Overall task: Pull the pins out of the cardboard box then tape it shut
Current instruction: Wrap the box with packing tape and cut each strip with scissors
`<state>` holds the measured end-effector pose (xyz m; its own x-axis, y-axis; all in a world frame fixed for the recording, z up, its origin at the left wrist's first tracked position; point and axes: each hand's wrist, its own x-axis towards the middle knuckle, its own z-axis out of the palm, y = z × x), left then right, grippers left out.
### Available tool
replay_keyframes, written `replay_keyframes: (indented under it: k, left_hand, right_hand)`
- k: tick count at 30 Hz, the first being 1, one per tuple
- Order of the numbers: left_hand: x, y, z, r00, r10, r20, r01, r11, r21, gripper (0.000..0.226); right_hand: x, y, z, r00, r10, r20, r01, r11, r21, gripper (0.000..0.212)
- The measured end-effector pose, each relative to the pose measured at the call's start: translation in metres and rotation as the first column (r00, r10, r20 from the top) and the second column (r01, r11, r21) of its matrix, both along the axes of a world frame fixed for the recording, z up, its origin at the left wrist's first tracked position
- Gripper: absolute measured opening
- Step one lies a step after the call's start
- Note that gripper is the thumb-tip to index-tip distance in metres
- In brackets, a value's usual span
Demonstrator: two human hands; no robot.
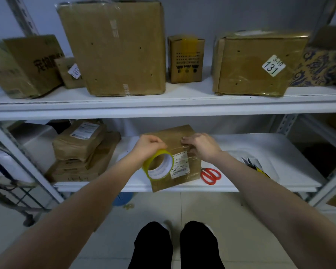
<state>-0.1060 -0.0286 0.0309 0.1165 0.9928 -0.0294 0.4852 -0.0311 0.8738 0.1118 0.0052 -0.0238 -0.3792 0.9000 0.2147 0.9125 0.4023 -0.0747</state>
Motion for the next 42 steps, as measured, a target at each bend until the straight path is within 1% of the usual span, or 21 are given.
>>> replay_keyframes:
  k: [4, 8, 11, 16, 18, 19, 20, 22, 24, 26, 28, 31, 32, 33, 34, 35, 37, 39, 40, 41, 42]
  left_hand:
    - [-0.009, 0.001, 0.008, 0.997, 0.054, 0.049, -0.054, 0.999, -0.001, 0.006]
    - [-0.014, -0.001, 0.008, 0.996, 0.079, 0.045, -0.079, 0.997, -0.003, 0.004]
    - [-0.017, -0.004, 0.008, 0.995, 0.083, 0.050, -0.083, 0.997, -0.005, 0.004]
    - [-0.024, -0.002, 0.010, 0.996, 0.082, 0.018, -0.082, 0.997, 0.003, 0.004]
    - [-0.026, 0.001, 0.012, 0.996, 0.086, -0.009, -0.086, 0.996, 0.014, 0.004]
    - [-0.027, 0.002, 0.013, 0.996, 0.086, -0.023, -0.086, 0.996, 0.024, 0.005]
    - [-0.027, 0.003, 0.013, 0.996, 0.084, -0.029, -0.083, 0.996, 0.034, 0.005]
    - [-0.027, 0.004, 0.014, 0.996, 0.077, -0.040, -0.075, 0.996, 0.048, 0.006]
    - [-0.026, 0.005, 0.015, 0.996, 0.079, -0.053, -0.075, 0.995, 0.065, 0.009]
    - [-0.028, 0.006, 0.017, 0.993, 0.100, -0.058, -0.095, 0.992, 0.088, 0.013]
    - [-0.034, 0.007, 0.017, 0.991, 0.121, -0.055, -0.115, 0.989, 0.095, 0.015]
    - [-0.042, 0.013, 0.016, 0.983, 0.138, -0.120, -0.124, 0.986, 0.111, 0.027]
    - [-0.044, 0.014, 0.017, 0.977, 0.172, -0.127, -0.159, 0.982, 0.105, 0.034]
    - [-0.048, 0.015, 0.018, 0.973, 0.208, -0.104, -0.199, 0.976, 0.088, 0.046]
    - [-0.051, 0.016, 0.020, 0.974, 0.220, -0.050, -0.218, 0.975, 0.050, 0.058]
    - [-0.055, 0.016, 0.022, 0.981, 0.191, 0.022, -0.192, 0.981, 0.029, 0.055]
    - [-0.060, 0.015, 0.023, 0.997, 0.054, 0.064, -0.054, 0.999, 0.001, 0.029]
    - [-0.059, 0.013, 0.025, 0.997, -0.026, 0.072, 0.027, 1.000, -0.013, 0.033]
    - [-0.057, 0.014, 0.027, 0.998, -0.028, 0.048, 0.028, 1.000, 0.007, 0.037]
    - [-0.056, 0.016, 0.029, 1.000, -0.006, -0.026, 0.008, 0.998, 0.056, 0.041]
    - [-0.055, 0.019, 0.031, 0.984, 0.042, -0.173, -0.021, 0.992, 0.122, 0.045]
  right_hand:
    - [0.004, -0.002, 0.005, 0.999, 0.015, -0.042, -0.019, 0.995, -0.097, 0.047]
    - [0.001, -0.006, 0.001, 0.999, -0.049, 0.022, 0.050, 0.998, -0.046, 0.048]
    - [-0.006, -0.013, -0.009, 0.996, -0.092, 0.023, 0.090, 0.995, 0.052, 0.051]
    - [-0.017, -0.013, -0.006, 0.998, -0.038, 0.052, 0.033, 0.996, 0.081, 0.056]
    - [-0.027, -0.012, 0.002, 1.000, -0.023, -0.018, 0.025, 0.987, 0.158, 0.050]
    - [-0.036, -0.015, 0.007, 0.992, -0.015, -0.129, 0.039, 0.981, 0.191, 0.044]
    - [-0.047, -0.018, 0.014, 0.960, -0.003, -0.279, 0.059, 0.980, 0.191, 0.038]
    - [-0.071, -0.024, 0.027, 0.832, -0.012, -0.555, 0.049, 0.998, 0.051, 0.025]
    - [-0.089, -0.026, 0.034, 0.709, -0.055, -0.703, -0.022, 0.995, -0.101, 0.021]
    - [-0.099, -0.024, 0.036, 0.612, -0.083, -0.786, -0.057, 0.987, -0.149, 0.021]
    - [-0.104, -0.020, 0.036, 0.564, -0.110, -0.818, -0.077, 0.980, -0.184, 0.018]
    - [-0.109, -0.014, 0.039, 0.525, -0.168, -0.835, -0.059, 0.971, -0.233, 0.019]
    - [-0.110, -0.012, 0.040, 0.507, -0.193, -0.840, -0.035, 0.969, -0.243, 0.020]
    - [-0.109, -0.011, 0.042, 0.481, -0.216, -0.850, -0.013, 0.967, -0.253, 0.023]
    - [-0.106, -0.009, 0.044, 0.448, -0.246, -0.860, 0.005, 0.962, -0.272, 0.025]
    - [-0.103, -0.008, 0.047, 0.410, -0.275, -0.870, 0.020, 0.956, -0.292, 0.027]
    - [-0.097, -0.003, 0.049, 0.353, -0.323, -0.878, 0.059, 0.945, -0.323, 0.029]
    - [-0.097, 0.003, 0.048, 0.382, -0.364, -0.849, 0.112, 0.931, -0.348, 0.032]
    - [-0.098, 0.006, 0.048, 0.409, -0.385, -0.827, 0.146, 0.922, -0.357, 0.035]
    - [-0.097, 0.010, 0.047, 0.418, -0.410, -0.811, 0.187, 0.912, -0.364, 0.036]
    - [-0.094, 0.014, 0.047, 0.402, -0.438, -0.804, 0.228, 0.899, -0.375, 0.035]
